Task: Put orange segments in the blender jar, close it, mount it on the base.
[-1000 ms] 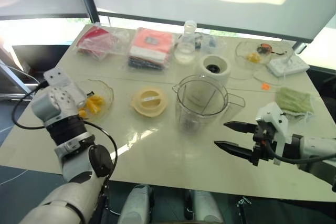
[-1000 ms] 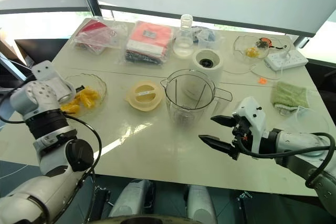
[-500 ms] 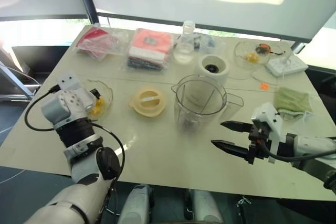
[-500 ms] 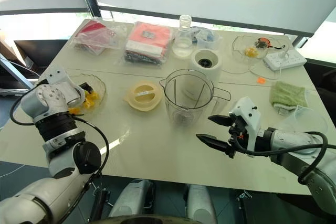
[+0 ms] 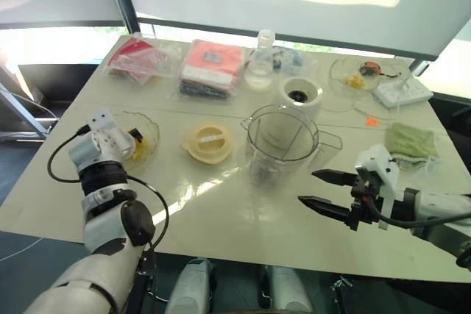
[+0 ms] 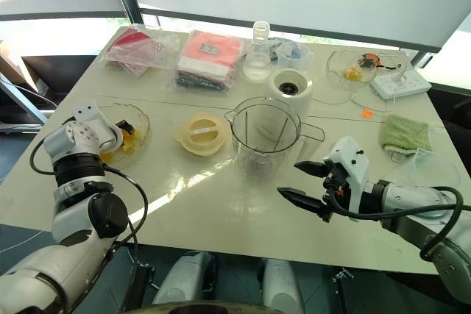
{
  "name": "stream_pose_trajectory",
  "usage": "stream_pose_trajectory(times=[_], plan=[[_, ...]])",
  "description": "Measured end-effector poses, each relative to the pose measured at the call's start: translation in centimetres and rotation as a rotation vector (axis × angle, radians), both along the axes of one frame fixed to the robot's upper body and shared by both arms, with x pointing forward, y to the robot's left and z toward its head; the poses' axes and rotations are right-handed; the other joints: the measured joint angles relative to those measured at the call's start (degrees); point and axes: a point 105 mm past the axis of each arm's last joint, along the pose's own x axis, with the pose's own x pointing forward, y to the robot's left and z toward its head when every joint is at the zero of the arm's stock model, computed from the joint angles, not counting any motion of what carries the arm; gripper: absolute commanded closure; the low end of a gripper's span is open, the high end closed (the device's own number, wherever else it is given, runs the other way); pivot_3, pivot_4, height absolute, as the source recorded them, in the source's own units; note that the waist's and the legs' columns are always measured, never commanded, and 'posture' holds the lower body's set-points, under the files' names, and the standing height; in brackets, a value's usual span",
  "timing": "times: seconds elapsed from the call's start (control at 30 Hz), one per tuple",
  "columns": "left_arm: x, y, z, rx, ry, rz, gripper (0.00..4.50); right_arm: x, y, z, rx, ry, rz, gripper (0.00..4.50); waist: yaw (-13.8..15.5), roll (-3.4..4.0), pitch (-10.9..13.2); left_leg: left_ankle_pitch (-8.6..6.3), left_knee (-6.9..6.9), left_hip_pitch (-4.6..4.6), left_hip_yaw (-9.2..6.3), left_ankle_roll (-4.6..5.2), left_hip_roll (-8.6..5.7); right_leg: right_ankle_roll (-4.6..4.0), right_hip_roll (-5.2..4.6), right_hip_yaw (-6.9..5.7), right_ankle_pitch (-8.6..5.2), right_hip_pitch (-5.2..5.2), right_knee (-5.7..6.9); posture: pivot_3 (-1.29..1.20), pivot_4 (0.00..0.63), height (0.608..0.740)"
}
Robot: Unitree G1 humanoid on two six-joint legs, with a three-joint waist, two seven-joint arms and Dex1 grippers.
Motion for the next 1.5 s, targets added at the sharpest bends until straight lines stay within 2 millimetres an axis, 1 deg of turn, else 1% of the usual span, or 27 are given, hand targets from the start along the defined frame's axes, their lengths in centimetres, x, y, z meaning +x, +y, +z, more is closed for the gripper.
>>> stream_pose_trajectory(times=[0.17,0.3,0.43,0.77,0.8,0.87,1.07,1.1,1.4,1.5], plan=[[0.4,-1.2,0.1,-0.015,-0.011,-0.030,0.04,0.1,0.0,0.0,-0.003,-0.004,-0.002,0.77,0.1,0.02,0.0,0.00,0.00,0.01,0.00,0.00,-0.01,0.00,-0.04,0.00,0.00,0.02,0.00,0.00,0.150,0.740],[0.4,-2.4,0.1,-0.033,-0.001,-0.060,0.04,0.1,-0.1,0.0,-0.008,-0.007,-0.006,0.77,0.0,0.02,0.0,0.00,0.00,0.02,0.00,0.00,-0.01,0.01,-0.03,0.01,0.00,0.02,0.00,0.00,0.150,0.740],[0.0,-2.6,-0.2,-0.045,0.021,-0.050,0.04,0.2,-0.1,0.0,-0.013,-0.011,-0.010,0.77,0.0,0.04,0.0,0.00,0.00,0.09,0.00,0.00,-0.01,0.01,-0.03,0.01,0.00,0.06,0.05,0.00,0.150,0.740],[-0.6,-2.2,-0.8,-0.052,0.054,-0.012,0.04,0.3,-0.2,0.0,-0.018,-0.017,-0.017,0.77,-0.2,0.21,-0.1,-0.01,-0.02,0.38,0.05,0.00,0.02,0.00,-0.01,0.06,0.00,0.30,0.07,0.00,0.150,0.740],[-0.6,-2.1,-0.8,-0.061,0.056,-0.003,0.28,0.3,-0.2,0.0,-0.018,-0.018,-0.019,0.77,-0.2,0.29,-0.2,-0.01,-0.02,0.38,0.06,0.00,0.02,0.00,-0.01,0.06,0.00,0.31,0.07,0.00,0.150,0.740],[-0.7,-1.9,-1.0,-0.070,0.063,0.016,0.94,0.3,-0.2,-0.1,-0.017,-0.019,-0.021,0.77,-0.2,0.44,-0.3,-0.01,-0.02,0.39,0.08,0.00,0.02,0.00,-0.01,0.07,0.00,0.31,0.07,0.00,0.150,0.740],[-1.1,-1.2,-1.4,-0.078,0.079,0.055,4.06,0.4,-0.2,-0.1,-0.013,-0.024,-0.025,0.77,0.1,0.60,-0.4,-0.01,-0.01,0.41,0.06,0.00,0.00,-0.01,0.00,0.05,-0.01,0.38,0.05,0.00,0.150,0.740],[-1.1,-1.2,-1.4,-0.079,0.076,0.056,4.48,0.4,-0.2,0.0,-0.014,-0.028,-0.027,0.77,0.1,0.61,-0.4,-0.01,-0.01,0.41,0.06,0.00,-0.01,-0.01,0.00,0.05,-0.01,0.40,0.04,0.00,0.150,0.740],[-1.2,-1.2,-1.4,-0.082,0.068,0.052,4.48,0.5,-0.3,-0.1,-0.017,-0.031,-0.028,0.77,0.0,0.62,-0.4,-0.01,-0.01,0.42,0.06,0.00,-0.01,-0.01,0.00,0.06,-0.01,0.42,-0.01,0.00,0.150,0.740],[-1.5,-1.0,-1.2,-0.051,0.076,0.020,4.48,0.5,-0.3,0.0,-0.020,-0.036,-0.025,0.77,-0.1,0.59,-0.4,-0.01,-0.01,0.41,0.06,0.00,-0.01,-0.01,0.00,0.05,-0.01,0.41,-0.03,0.00,0.150,0.740]])
